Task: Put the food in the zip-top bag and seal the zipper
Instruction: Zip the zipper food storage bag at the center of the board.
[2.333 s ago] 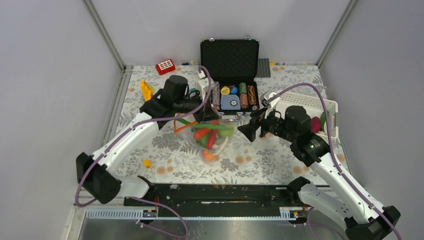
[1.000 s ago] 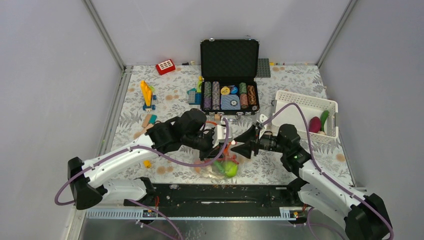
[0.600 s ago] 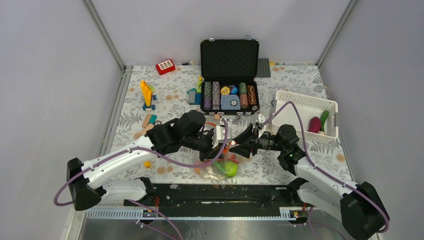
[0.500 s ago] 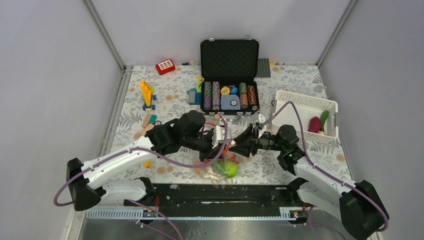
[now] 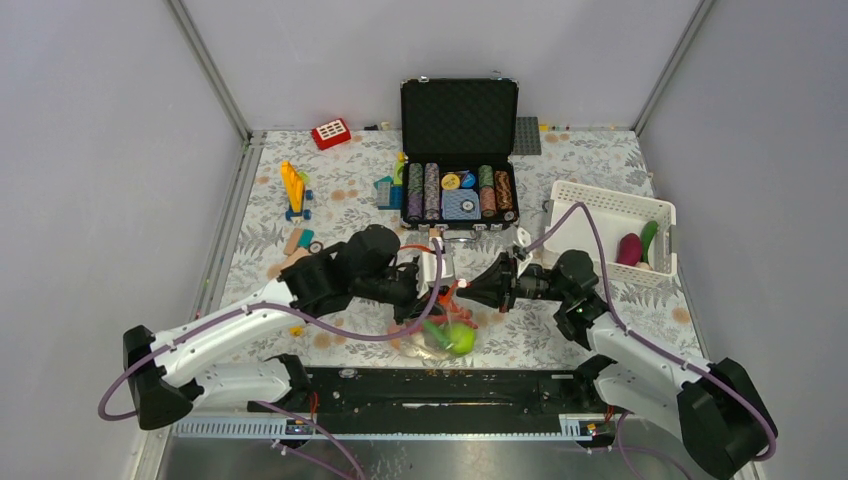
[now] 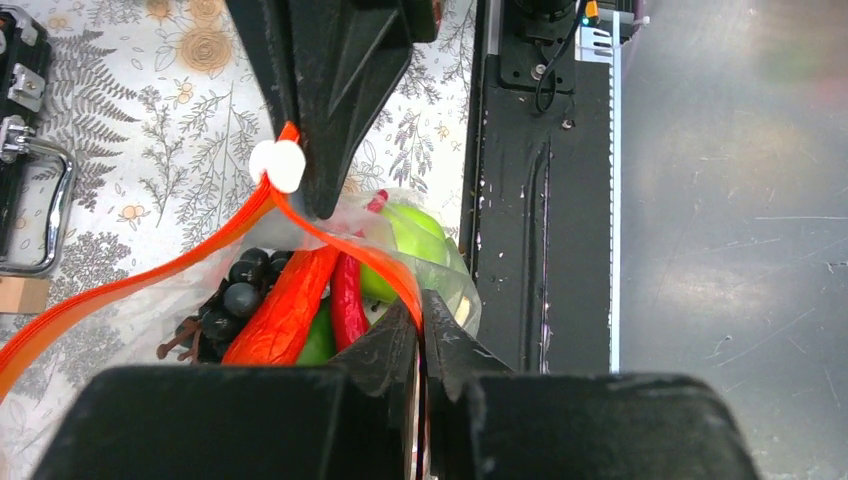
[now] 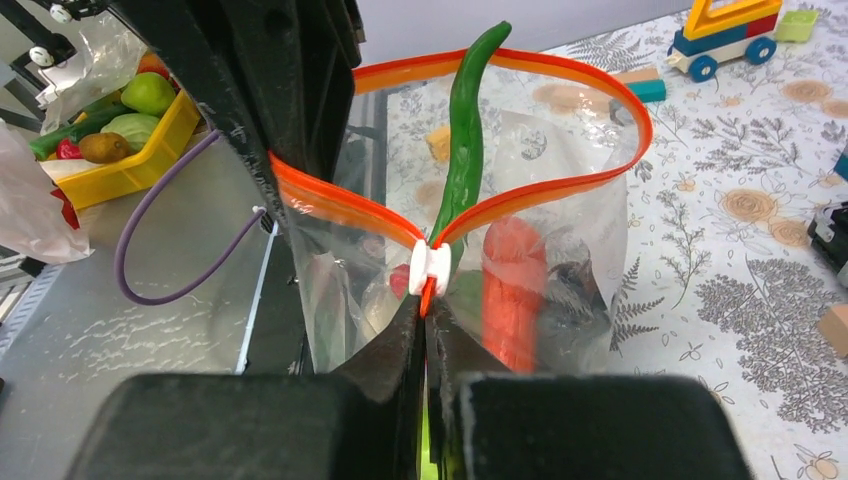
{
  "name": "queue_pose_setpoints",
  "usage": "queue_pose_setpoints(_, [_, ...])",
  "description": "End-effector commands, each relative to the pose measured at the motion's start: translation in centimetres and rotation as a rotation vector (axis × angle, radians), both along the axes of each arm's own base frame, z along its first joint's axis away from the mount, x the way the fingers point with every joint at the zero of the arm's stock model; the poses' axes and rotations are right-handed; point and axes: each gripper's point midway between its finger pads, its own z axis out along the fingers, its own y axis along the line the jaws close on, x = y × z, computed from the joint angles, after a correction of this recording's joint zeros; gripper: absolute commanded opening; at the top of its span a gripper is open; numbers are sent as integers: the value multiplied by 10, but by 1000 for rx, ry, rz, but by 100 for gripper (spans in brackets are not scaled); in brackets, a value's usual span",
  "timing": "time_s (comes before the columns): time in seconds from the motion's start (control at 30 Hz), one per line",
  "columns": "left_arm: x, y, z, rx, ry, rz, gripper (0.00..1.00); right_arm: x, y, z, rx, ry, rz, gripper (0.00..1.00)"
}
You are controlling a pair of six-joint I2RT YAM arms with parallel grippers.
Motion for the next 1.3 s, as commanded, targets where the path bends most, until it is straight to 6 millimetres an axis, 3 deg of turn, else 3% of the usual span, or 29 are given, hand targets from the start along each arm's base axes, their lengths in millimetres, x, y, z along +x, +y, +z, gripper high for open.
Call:
queue_pose_setpoints(0.0, [13, 0, 18, -60, -63, 84, 9, -12, -2, 29, 53, -116, 42, 0])
queue_pose_setpoints(0.17, [30, 16, 21, -30, -114, 212, 39, -30, -13, 45, -53, -183, 96, 0])
queue_pose_setpoints(0.2, [31, 19, 23, -32, -126, 224, 51, -32, -17, 48, -89, -211, 102, 0])
queue_pose_setpoints(0.23, [32, 22, 28, -44, -143, 230, 85, -34, -20, 51, -114, -221, 106, 0])
queue_pose_setpoints(0.27, [33, 24, 30, -50, -159, 233, 97, -37, -21, 54, -123, -222, 114, 0])
queue_pose_setpoints(0.37, [49, 33, 42, -70, -222, 333, 99, -42, -21, 57, -117, -234, 141, 0])
queue_pose_setpoints(0.5, [73, 49, 65, -123, -282, 515, 99, -44, -25, 44, -176, -212, 152, 0])
queue_pose_setpoints(0.63, [69, 48, 79, -182, -312, 488, 99, -44, -31, 39, -220, -254, 144, 0])
queue_pose_setpoints(0.93, [22, -7, 110, -272, -412, -37, 99, -41, -30, 61, -218, -285, 139, 0])
queue_pose_setpoints(1.13, [16, -36, 121, -292, -368, -166, 98, -41, -27, 67, -208, -296, 167, 0])
queue_pose_setpoints(1.27, [9, -49, 111, -255, -289, -245, 84, -37, -27, 71, -218, -313, 153, 0])
